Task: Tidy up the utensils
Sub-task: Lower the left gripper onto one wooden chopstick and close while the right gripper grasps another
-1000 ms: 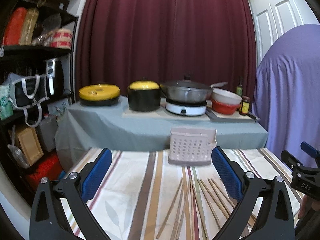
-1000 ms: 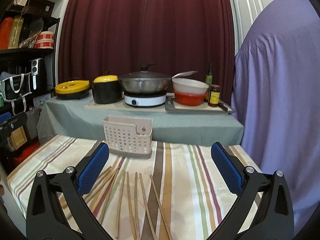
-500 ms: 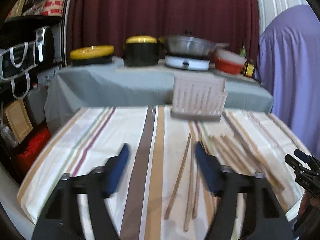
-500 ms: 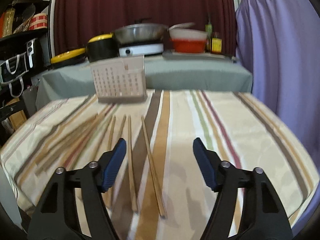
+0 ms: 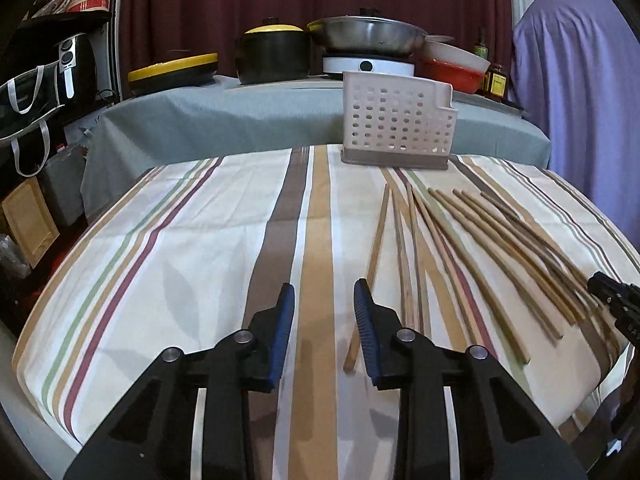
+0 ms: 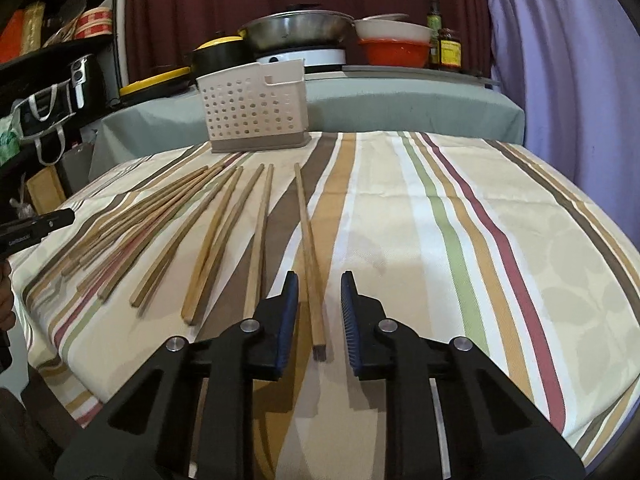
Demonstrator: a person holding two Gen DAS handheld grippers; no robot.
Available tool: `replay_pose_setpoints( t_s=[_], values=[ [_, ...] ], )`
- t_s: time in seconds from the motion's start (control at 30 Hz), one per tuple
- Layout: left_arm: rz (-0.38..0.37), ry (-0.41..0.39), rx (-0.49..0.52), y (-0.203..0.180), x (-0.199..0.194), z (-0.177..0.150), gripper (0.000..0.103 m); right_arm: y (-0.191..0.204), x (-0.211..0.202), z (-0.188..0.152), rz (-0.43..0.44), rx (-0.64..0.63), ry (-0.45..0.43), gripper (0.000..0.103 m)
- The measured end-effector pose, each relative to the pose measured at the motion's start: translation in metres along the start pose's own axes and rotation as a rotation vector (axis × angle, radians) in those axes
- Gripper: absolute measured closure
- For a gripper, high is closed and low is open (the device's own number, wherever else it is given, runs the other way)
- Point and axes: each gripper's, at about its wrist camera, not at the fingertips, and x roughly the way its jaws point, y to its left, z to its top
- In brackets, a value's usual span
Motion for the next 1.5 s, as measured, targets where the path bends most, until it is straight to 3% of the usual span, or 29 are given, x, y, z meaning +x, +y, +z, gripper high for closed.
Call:
replay_pose_setpoints(
  t_s=[0.23, 0.77, 1.07, 1.27, 1.4, 1.5],
  values=[
    [-0.042, 0.005, -0.002, -0.004, 0.004, -0.01, 0.076, -0.003, 0.001, -0.003, 0.007, 0.014, 0.006, 0.094],
    [-0.063, 0.028, 0.013, -0.008, 0.013, -0.025, 0.09, -0.001, 0.0, -0.006, 0.012, 0.025, -0.008, 0.095],
    [-0.063, 0.008, 0.024, -0.01, 0.012, -0.029, 0.09, 0.0, -0.002, -0.005, 0.007, 0.013, -0.017, 0.095],
    [-0.064, 0.001, 0.019, -0.009, 0.011, -0.029, 0.09, 0.001, -0.003, -0.007, 0.01, 0.016, -0.024, 0.088],
    [-0.102, -0.003, 0.004, -0.006, 0.01, -0.03, 0.093, 0.0, -0.003, -0.008, 0.014, 0.02, -0.026, 0.097],
    [-0.098, -0.002, 0.007, -0.006, 0.009, -0.029, 0.094, 0.0, -0.007, -0.006, 0.01, 0.029, -0.04, 0.097]
  ],
)
